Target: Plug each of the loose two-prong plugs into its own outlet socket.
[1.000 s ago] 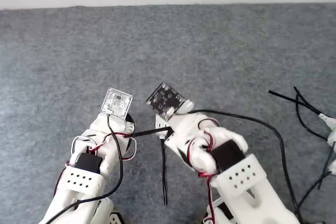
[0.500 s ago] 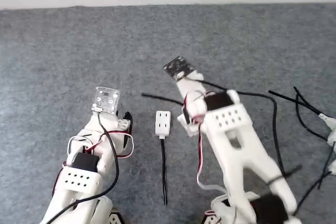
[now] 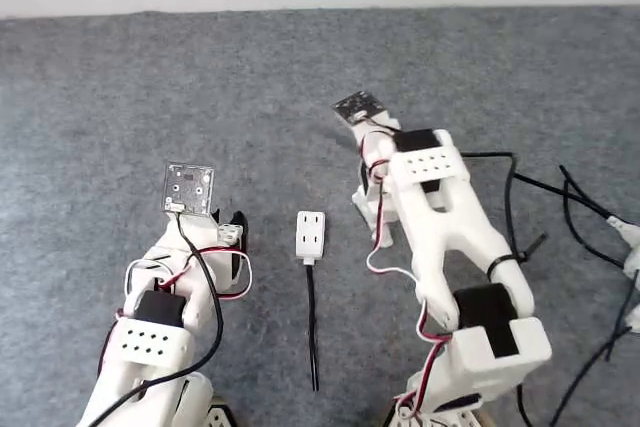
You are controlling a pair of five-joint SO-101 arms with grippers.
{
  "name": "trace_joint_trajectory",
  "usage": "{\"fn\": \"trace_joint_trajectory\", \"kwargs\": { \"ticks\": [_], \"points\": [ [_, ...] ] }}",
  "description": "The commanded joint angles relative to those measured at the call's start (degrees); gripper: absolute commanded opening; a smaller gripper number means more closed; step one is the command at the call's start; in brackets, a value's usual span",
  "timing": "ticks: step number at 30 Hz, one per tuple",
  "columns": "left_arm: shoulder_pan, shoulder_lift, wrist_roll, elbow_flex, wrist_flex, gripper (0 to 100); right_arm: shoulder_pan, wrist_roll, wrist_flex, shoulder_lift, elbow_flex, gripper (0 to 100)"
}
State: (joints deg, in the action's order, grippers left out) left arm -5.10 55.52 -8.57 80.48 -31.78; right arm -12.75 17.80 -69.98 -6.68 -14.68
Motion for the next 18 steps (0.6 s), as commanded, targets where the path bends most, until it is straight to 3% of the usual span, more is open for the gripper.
{"fn": "trace_joint_trajectory", "kwargs": {
  "ticks": [1, 5, 12, 18],
  "points": [
    [0.4, 0.8, -0.6, -2.8, 1.3, 10, 1.0, 1.1, -0.6, 0.3, 3.4, 24.5],
    [0.3, 0.8, -0.6, -2.6, 1.3, 10, 0.8, 0.2, 0.7, 4.1, 3.4, 26.3],
    [0.5, 0.8, -0.6, -2.8, 1.5, 10, -0.2, -11.0, 2.2, 11.7, -1.4, 6.5],
    [0.5, 0.7, -0.7, -2.9, 1.5, 10, 2.7, -17.5, 10.0, 12.2, -7.6, 4.0]
  ]
}}
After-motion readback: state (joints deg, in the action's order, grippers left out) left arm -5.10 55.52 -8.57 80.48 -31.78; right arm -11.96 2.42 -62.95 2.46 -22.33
